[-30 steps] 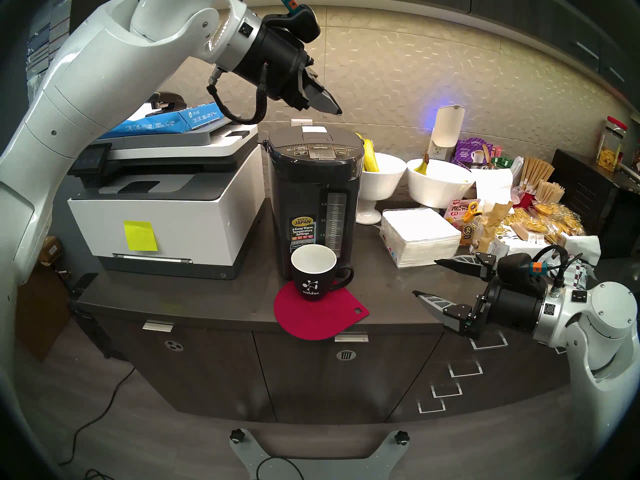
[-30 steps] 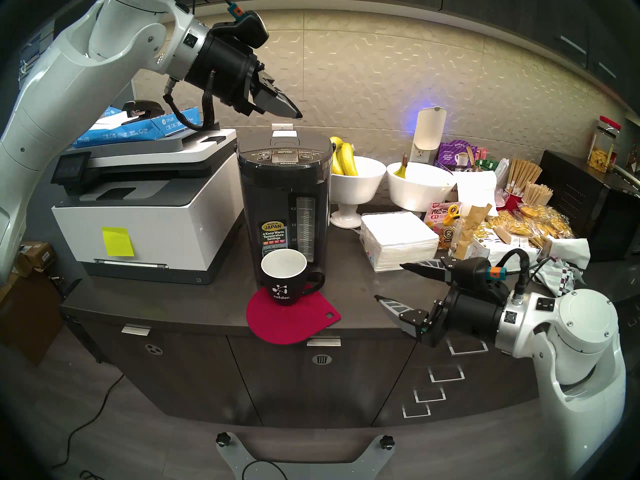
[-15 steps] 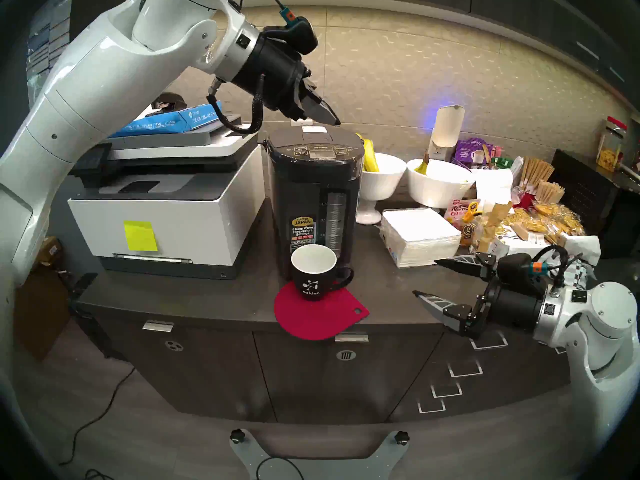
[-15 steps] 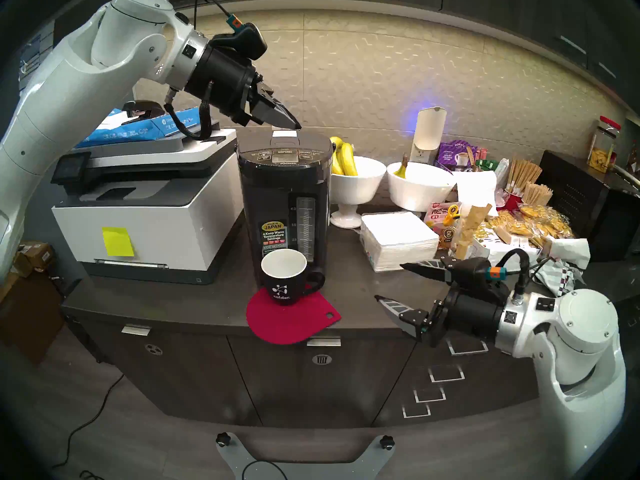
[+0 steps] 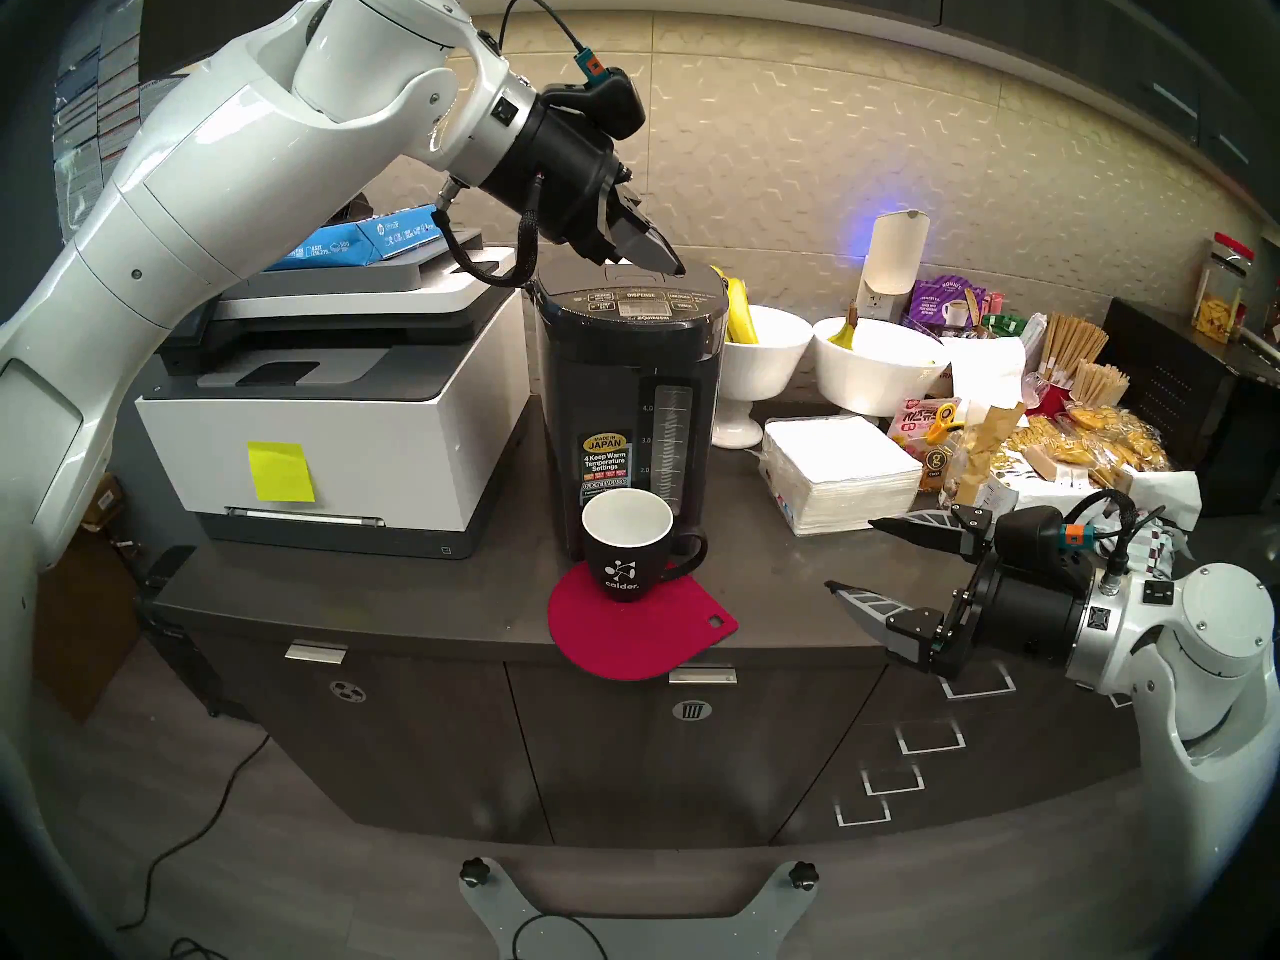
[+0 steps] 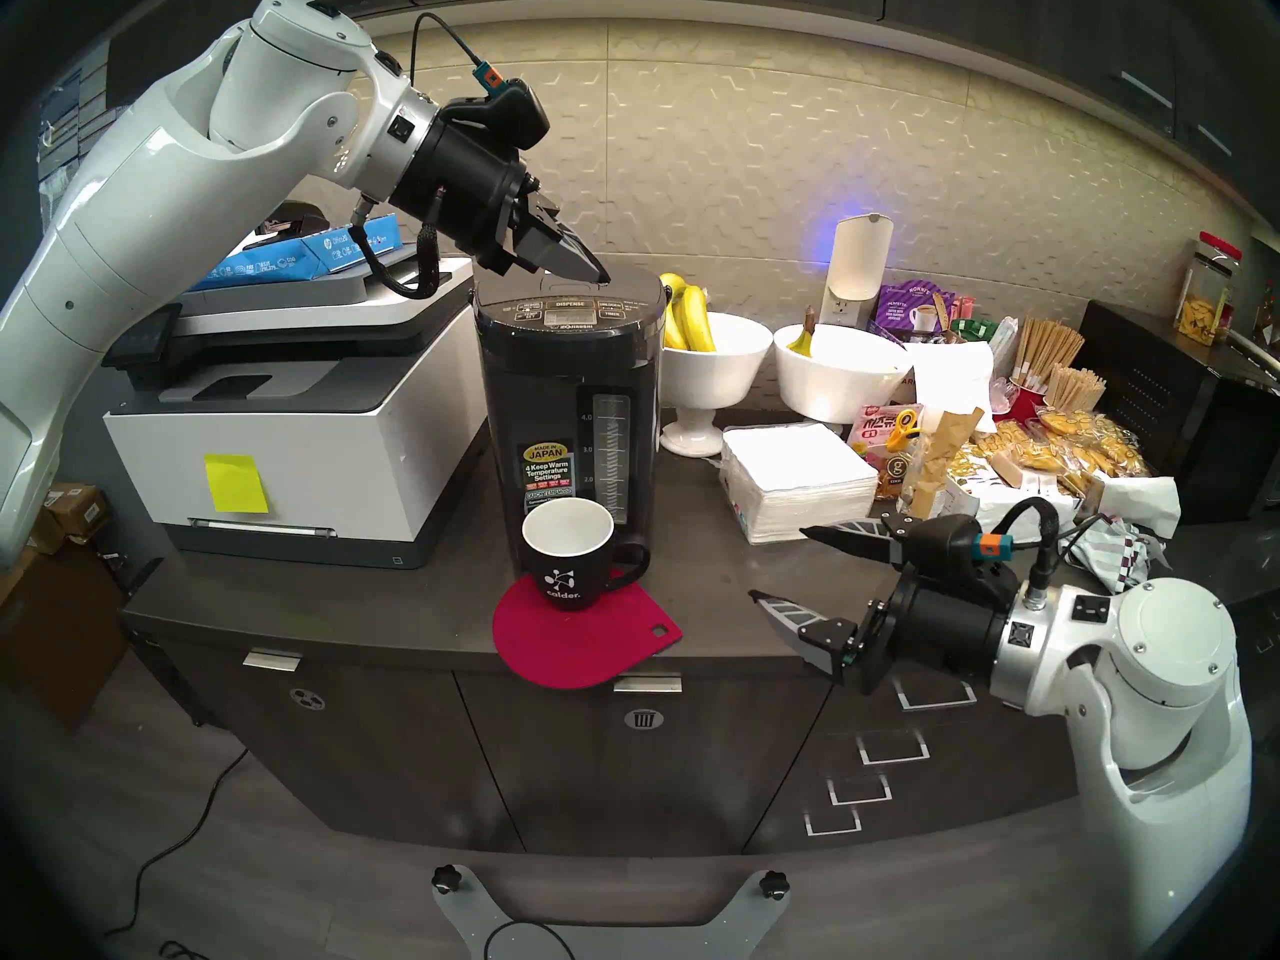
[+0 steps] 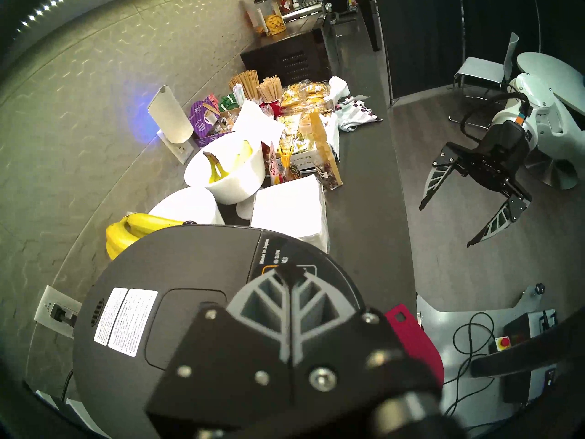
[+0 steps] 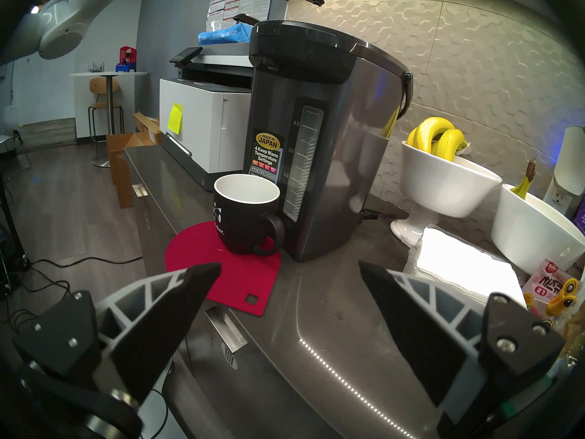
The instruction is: Press the water dispenser button and fill the cup
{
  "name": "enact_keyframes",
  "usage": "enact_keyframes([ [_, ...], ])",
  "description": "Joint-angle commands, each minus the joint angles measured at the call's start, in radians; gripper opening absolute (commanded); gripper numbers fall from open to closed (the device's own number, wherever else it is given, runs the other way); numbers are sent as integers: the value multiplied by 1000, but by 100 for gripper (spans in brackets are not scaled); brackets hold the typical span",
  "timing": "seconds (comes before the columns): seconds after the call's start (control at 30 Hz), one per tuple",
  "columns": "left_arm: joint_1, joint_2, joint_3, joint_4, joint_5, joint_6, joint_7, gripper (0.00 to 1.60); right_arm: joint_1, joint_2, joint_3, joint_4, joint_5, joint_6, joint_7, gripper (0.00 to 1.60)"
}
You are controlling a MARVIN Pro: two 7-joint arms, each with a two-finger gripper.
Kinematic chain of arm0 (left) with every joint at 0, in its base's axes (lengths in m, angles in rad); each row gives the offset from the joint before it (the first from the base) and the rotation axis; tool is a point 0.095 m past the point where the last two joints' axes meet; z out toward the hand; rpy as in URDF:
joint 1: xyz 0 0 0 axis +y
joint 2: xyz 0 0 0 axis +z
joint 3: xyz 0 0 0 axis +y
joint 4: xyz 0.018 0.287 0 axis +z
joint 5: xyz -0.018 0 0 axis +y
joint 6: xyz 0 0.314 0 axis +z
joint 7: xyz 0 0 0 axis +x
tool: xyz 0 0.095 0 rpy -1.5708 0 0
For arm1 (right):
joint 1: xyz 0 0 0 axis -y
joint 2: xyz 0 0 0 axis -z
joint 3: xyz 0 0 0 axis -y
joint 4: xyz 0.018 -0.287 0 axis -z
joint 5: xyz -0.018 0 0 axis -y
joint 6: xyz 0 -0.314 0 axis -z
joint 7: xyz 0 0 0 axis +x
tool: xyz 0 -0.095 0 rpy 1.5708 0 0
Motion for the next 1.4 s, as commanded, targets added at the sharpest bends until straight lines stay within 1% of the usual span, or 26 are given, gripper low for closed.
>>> enact_keyframes([
  [0.0, -19, -22, -8, 15, 5, -11, -1, 0, 4, 2, 0, -12, 0, 1, -1, 160],
  [0.87, 3, -26, 1, 30, 34, -26, -11, 0, 4, 2, 0, -13, 0, 1, -1, 160],
  [1.37, 1, -43, 21, 69, 50, -46, -19, 0, 4, 2, 0, -13, 0, 1, -1, 160],
])
